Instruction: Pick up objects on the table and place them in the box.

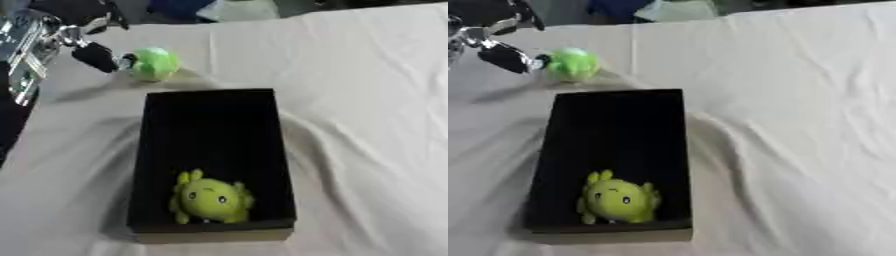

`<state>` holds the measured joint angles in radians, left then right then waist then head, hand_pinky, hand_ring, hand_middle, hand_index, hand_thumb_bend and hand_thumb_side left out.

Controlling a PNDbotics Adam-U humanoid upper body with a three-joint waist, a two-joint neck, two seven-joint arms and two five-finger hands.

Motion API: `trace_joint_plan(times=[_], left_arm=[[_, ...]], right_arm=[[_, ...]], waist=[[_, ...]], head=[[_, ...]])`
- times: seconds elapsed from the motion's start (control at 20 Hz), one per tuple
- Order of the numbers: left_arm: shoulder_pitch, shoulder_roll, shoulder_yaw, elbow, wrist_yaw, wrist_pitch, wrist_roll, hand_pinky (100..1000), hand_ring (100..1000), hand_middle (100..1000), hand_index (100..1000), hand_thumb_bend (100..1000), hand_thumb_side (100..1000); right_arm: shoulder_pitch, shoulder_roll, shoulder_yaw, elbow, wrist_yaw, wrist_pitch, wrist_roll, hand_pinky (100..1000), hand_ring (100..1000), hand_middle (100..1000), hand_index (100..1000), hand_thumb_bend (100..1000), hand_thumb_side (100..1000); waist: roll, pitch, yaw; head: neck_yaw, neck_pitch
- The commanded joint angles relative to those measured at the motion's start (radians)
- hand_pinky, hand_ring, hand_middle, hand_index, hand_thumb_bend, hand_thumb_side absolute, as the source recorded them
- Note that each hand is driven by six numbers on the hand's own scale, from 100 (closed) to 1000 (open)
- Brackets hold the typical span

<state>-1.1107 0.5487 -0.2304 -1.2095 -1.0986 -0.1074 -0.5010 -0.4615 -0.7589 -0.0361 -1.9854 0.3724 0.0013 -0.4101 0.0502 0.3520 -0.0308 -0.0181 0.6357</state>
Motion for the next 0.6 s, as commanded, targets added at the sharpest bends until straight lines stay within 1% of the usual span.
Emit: trace_joint_plan(times=[0.05, 0.1, 0.15, 0.2, 0.25, 0.45, 0.6], left_arm=[[-0.014, 0.046, -0.005, -0.092, 0.038, -0.008, -0.019, 813, 821, 827, 865, 343, 572], [-0.013, 0.047, -0.011, -0.106, 0.042, -0.008, -0.031, 819, 830, 839, 877, 358, 575], [-0.012, 0.046, -0.017, -0.112, 0.040, -0.008, -0.043, 892, 901, 896, 936, 467, 603], [-0.011, 0.044, -0.023, -0.113, 0.030, -0.008, -0.053, 897, 905, 899, 937, 478, 605], [-0.010, 0.041, -0.027, -0.110, 0.019, -0.009, -0.062, 895, 916, 905, 937, 517, 610], [-0.012, 0.032, -0.031, -0.080, -0.031, -0.013, -0.069, 897, 917, 905, 932, 568, 616], [-0.017, 0.015, -0.024, -0.038, -0.053, -0.012, -0.056, 892, 915, 901, 930, 556, 620]], right_arm=[[-0.010, -0.020, -0.010, -0.015, -0.005, 0.004, -0.002, 819, 774, 688, 812, 100, 1000], [-0.012, -0.018, -0.010, -0.015, -0.006, 0.004, -0.001, 819, 774, 688, 812, 100, 1000], [-0.015, -0.016, -0.009, -0.015, -0.007, 0.004, -0.001, 819, 774, 688, 812, 100, 1000], [-0.017, -0.013, -0.008, -0.015, -0.008, 0.003, 0.001, 819, 774, 688, 812, 100, 1000], [-0.019, -0.011, -0.008, -0.015, -0.009, 0.002, 0.001, 818, 774, 689, 812, 100, 1000], [-0.020, -0.008, -0.011, -0.015, -0.010, 0.003, -0.001, 818, 774, 688, 811, 100, 1000], [-0.024, -0.003, -0.010, -0.015, -0.012, 0.003, -0.001, 818, 774, 688, 811, 100, 1000]], waist=[[-0.005, -0.030, 0.002], [-0.005, -0.030, 0.003], [-0.006, -0.030, 0.002], [-0.007, -0.029, 0.000], [-0.008, -0.028, -0.002], [-0.010, -0.024, -0.006], [-0.010, -0.019, -0.011]], head=[[-0.008, 0.015], [-0.008, 0.016], [-0.007, 0.016], [-0.006, 0.015], [-0.004, 0.013], [0.004, 0.003], [0.010, -0.004]])
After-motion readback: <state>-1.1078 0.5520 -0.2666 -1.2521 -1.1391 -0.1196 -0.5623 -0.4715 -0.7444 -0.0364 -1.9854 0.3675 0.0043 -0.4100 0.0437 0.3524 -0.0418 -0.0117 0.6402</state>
